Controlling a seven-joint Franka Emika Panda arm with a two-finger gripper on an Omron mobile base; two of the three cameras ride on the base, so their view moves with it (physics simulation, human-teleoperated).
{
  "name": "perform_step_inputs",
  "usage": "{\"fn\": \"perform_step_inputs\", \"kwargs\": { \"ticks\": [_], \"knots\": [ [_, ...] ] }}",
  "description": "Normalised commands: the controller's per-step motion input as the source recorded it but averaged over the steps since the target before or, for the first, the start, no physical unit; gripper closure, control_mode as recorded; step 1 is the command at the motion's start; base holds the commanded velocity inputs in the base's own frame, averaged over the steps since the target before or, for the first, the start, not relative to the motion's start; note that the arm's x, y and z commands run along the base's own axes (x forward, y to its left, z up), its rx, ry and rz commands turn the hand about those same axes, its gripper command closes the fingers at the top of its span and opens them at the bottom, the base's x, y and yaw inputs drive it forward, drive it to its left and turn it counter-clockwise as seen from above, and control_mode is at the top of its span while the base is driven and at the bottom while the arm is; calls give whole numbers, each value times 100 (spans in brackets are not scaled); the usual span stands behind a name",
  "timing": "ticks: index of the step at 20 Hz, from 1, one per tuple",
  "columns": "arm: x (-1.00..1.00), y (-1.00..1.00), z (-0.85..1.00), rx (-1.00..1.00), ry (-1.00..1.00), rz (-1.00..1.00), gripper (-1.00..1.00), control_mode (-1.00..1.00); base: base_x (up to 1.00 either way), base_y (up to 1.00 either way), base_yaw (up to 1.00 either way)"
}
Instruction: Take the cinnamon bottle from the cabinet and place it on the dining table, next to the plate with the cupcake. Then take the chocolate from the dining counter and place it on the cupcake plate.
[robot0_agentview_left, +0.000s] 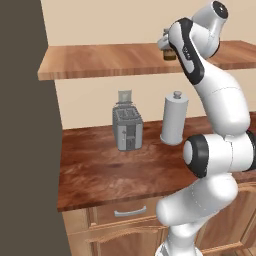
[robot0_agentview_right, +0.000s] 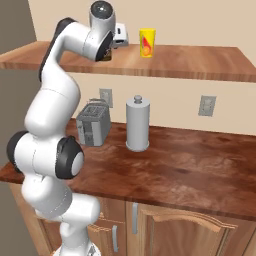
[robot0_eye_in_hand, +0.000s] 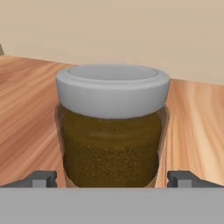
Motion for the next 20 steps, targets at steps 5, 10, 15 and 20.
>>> {"fn": "perform_step_inputs", "kwargs": {
  "ticks": [5, 10, 15, 20],
  "knots": [
    [3, 0, -5, 0, 1, 5, 100, -100, 0, 0, 0],
    [-1, -4, 0, 0, 0, 4, 100, -100, 0, 0, 0],
    [-35, -12, 3, 13, -7, 0, 100, -100, 0, 0, 0],
    [-67, -5, 7, 26, -8, 1, 100, -100, 0, 0, 0]
  ]
}}
